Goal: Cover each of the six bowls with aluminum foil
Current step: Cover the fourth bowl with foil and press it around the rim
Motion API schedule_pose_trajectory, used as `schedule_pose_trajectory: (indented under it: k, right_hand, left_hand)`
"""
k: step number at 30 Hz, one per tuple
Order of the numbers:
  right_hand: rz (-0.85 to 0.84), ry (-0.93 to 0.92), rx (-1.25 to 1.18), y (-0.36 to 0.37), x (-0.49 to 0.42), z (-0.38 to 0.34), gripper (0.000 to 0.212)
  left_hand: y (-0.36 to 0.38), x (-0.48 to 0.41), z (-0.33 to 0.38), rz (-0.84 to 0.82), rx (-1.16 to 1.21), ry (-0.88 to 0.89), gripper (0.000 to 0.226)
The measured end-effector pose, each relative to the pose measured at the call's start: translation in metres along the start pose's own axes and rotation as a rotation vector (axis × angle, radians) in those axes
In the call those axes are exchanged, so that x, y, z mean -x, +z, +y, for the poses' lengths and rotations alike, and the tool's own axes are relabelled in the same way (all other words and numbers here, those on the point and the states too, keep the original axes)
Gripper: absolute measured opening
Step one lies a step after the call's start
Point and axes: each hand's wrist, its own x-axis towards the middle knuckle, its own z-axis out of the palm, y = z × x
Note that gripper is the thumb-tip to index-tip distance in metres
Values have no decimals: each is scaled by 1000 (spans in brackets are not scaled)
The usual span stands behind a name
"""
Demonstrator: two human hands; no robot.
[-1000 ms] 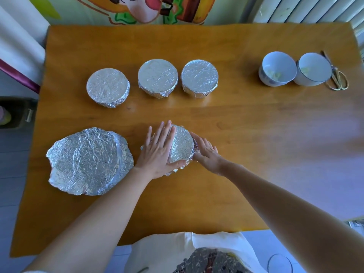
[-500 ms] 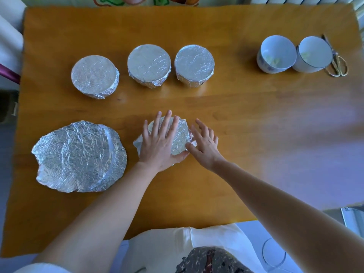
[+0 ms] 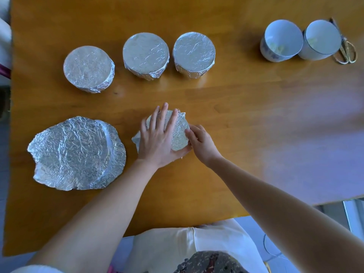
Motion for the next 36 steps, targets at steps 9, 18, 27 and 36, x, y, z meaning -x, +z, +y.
schedule_pose_trajectory:
  k: [9, 18, 27, 36]
  right_hand:
    - [-43, 12, -49, 7, 0, 6, 27]
    - [-35, 41, -82, 10, 0, 9, 24]
    - [-91, 41, -114, 5, -1, 11, 24]
    - [-101, 43, -90, 1, -5, 8, 29]
  left_hand:
    - [6, -4, -10, 257, 642, -300, 72]
    - [11, -6, -20, 240, 1134, -491, 70]
    - [11, -7, -27, 170, 1177, -515, 79]
    - [-11, 7, -14, 195, 288, -75, 85]
